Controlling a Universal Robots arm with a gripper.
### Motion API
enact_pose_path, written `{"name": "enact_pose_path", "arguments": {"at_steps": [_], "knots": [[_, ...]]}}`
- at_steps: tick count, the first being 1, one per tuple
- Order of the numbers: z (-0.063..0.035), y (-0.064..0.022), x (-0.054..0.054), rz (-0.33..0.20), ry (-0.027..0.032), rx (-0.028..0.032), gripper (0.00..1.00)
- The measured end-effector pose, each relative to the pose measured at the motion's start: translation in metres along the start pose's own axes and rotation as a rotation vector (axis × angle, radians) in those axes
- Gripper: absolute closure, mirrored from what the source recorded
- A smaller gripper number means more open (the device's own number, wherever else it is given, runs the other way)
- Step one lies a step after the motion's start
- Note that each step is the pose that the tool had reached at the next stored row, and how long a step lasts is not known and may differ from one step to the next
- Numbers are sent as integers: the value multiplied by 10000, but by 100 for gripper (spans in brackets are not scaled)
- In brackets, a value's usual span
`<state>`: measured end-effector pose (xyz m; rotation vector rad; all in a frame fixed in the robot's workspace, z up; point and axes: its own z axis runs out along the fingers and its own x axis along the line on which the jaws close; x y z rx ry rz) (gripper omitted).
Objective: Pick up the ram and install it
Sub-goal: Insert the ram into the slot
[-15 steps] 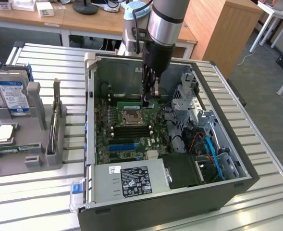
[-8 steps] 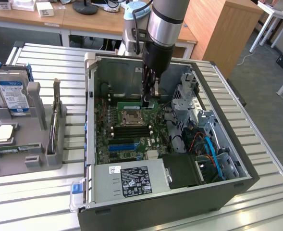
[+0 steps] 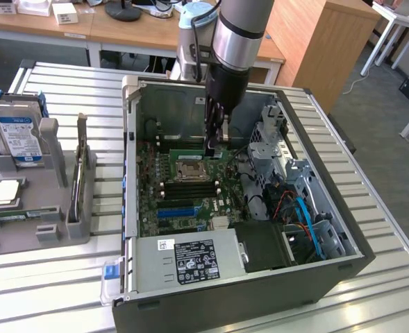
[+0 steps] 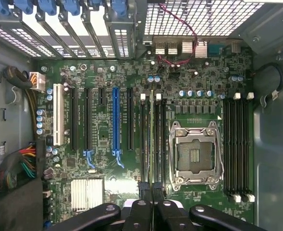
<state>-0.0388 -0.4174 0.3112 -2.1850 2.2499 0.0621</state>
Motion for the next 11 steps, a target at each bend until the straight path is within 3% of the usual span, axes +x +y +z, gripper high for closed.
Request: {"name": "enact_pose_path", "arguments": {"at_steps": [11], "knots": [[65,-2,2,-1,2,-1,88]]}}
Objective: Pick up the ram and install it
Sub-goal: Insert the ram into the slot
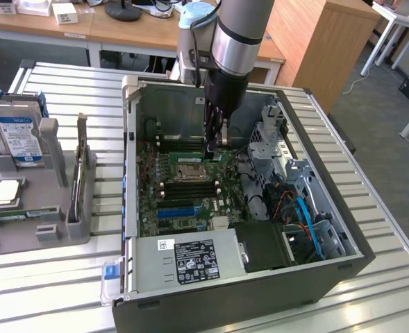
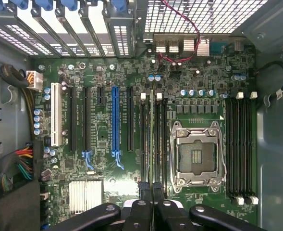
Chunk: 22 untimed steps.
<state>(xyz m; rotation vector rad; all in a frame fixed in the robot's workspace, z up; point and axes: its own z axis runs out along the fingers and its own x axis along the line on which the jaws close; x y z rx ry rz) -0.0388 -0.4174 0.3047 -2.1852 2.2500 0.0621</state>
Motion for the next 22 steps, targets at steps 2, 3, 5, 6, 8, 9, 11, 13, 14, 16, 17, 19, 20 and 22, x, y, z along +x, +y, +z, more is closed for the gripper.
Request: {"name": "enact_pose_path", "arguments": {"at_steps": [2,3,5,6,8,9,11,13,14,16,17,19,20,22], "knots": [[1,0,0,1,-2,1,88],[1,0,0,0,-2,1,88],[4,0,0,0,-2,1,88],[7,0,0,0,-4,1,88],[15,0,1,1,-4,1,88],[20,0,1,1,-2,1,88],[33,0,2,1,-3,1,88],[47,-1,4,1,-2,0,88],[55,-1,5,1,-2,1,88],[71,-2,6,1,-2,1,88],[78,-2,8,1,-2,0,88],[94,-2,9,1,-2,1,88],[103,-3,10,1,-2,1,88],[119,-3,11,0,-2,1,88]]}}
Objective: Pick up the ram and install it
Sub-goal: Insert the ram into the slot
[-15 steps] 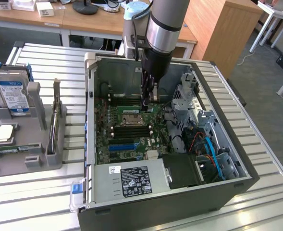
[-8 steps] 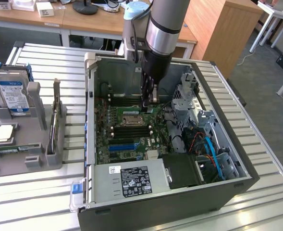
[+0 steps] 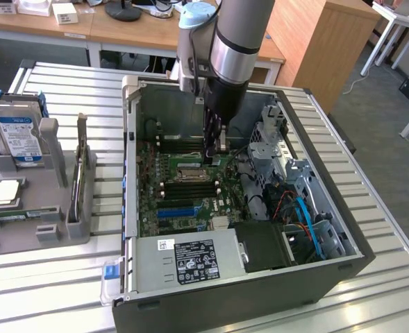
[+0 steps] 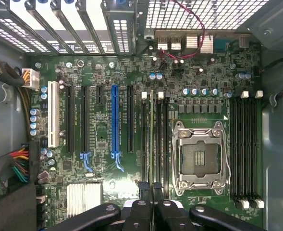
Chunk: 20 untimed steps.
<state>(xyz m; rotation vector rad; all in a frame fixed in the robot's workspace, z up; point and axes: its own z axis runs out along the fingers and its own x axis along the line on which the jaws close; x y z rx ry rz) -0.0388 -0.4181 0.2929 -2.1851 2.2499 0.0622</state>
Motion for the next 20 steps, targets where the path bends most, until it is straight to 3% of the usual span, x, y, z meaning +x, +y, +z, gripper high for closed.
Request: {"name": "enact_pose_path", "arguments": {"at_steps": [20], "knots": [[106,-3,3,-1,1,-1,88]]}}
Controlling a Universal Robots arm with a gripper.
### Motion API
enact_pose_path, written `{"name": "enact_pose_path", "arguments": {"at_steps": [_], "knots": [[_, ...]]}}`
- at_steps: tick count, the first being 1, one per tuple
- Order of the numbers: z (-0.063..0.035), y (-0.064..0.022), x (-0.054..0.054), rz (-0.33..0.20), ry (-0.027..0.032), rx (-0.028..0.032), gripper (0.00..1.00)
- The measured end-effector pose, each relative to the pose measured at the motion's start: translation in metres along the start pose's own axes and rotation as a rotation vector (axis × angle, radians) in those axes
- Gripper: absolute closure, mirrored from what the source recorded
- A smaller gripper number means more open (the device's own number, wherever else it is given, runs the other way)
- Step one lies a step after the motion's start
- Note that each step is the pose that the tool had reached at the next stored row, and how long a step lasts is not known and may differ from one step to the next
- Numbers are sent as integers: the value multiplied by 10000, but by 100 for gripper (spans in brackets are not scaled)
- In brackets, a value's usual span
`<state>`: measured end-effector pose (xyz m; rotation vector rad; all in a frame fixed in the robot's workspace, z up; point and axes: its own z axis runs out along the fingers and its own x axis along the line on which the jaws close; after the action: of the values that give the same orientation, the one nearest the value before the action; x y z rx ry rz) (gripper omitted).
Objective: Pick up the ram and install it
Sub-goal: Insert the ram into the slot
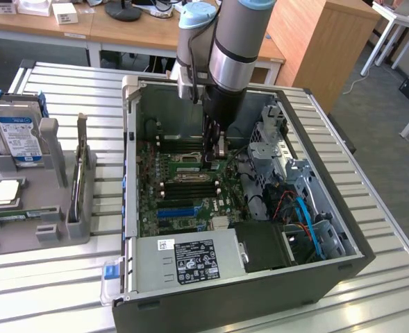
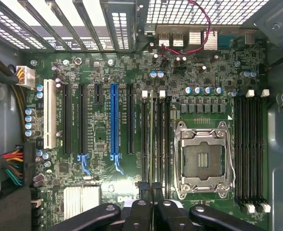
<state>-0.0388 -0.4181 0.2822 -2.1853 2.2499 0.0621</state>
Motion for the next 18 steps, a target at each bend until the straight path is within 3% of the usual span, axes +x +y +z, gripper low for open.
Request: {"name": "enact_pose_path", "arguments": {"at_steps": [18], "knots": [[85,-2,2,0,-6,2,88]]}}
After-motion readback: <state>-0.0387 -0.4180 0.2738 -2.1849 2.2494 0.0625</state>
